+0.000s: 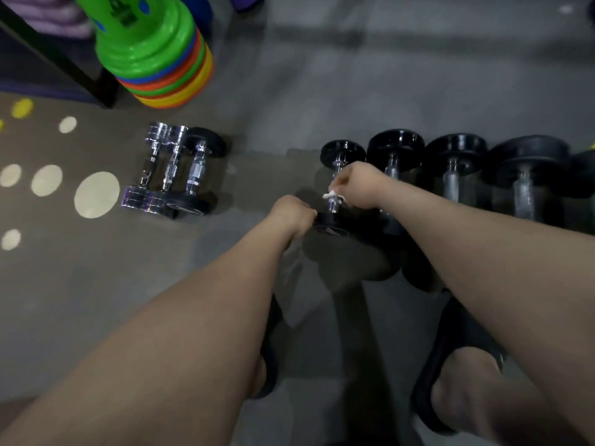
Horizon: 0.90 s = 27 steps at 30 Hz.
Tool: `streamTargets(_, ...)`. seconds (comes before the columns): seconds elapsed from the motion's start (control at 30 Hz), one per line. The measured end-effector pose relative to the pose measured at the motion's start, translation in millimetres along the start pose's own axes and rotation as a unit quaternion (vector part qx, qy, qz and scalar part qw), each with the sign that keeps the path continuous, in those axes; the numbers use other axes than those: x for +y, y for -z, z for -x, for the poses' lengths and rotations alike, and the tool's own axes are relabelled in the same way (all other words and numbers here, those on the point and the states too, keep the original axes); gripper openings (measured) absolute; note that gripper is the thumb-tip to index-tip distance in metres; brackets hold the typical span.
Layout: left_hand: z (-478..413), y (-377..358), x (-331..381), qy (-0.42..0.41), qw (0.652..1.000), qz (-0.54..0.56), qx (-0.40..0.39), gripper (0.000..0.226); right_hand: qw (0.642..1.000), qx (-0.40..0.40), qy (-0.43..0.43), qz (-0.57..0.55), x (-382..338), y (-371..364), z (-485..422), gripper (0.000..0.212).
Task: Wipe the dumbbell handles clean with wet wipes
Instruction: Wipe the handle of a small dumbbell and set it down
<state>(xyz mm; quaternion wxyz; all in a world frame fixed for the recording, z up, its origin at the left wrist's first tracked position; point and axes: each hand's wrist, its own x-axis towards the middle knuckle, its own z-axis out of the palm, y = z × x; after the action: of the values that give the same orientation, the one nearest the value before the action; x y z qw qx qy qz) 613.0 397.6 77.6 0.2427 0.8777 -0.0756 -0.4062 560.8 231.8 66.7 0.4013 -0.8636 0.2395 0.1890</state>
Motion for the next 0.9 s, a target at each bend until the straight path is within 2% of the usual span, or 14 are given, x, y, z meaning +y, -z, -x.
streamTargets(0.1,19.4,32.5,2.7,-0.04,0.998,0.038,0.016,0.013,0.997,-0.001,-0.007,-0.074,-28.5,10.0,17.3,0.016)
streamTargets(0.17,32.2,64.8,5.2,-0.07,0.997,0.018,0.026,0.008,0.993,0.022,-0.007,-0.12,-53.5,15.1,28.0,0.015)
streamTargets(0.27,50.7,121.8,7.6,-0.103,0.993,-0.004,0.064,0.011,0.969,0.036,-0.011,-0.242,-98.9,19.1,40.8,0.018)
streamTargets(0.4,70.3,188.5,-0.9,-0.127,0.989,0.01,0.073,0.022,0.922,-0.006,-0.013,-0.387,-165.4,21.9,54.3,0.017)
streamTargets(0.5,88.6,225.4,-2.3,-0.176,0.983,0.047,0.036,0.035,0.92,-0.043,-0.011,-0.389,-207.6,27.4,60.1,0.018)
streamTargets(0.63,100.2,268.1,-0.5,-0.228,0.971,0.043,0.05,0.01,0.926,-0.056,0.019,-0.373,-260.6,40.9,67.3,0.025)
streamTargets(0.73,98.1,285.1,0.0,-0.229,0.969,0.072,0.053,0.012,0.922,-0.057,0.031,-0.382,-283.0,46.4,69.4,0.025)
streamTargets(0.9,90.7,284.5,-4.4,-0.216,0.96,0.18,-0.005,0.017,0.931,-0.058,0.015,-0.359,-293.1,49.0,50.5,0.022)
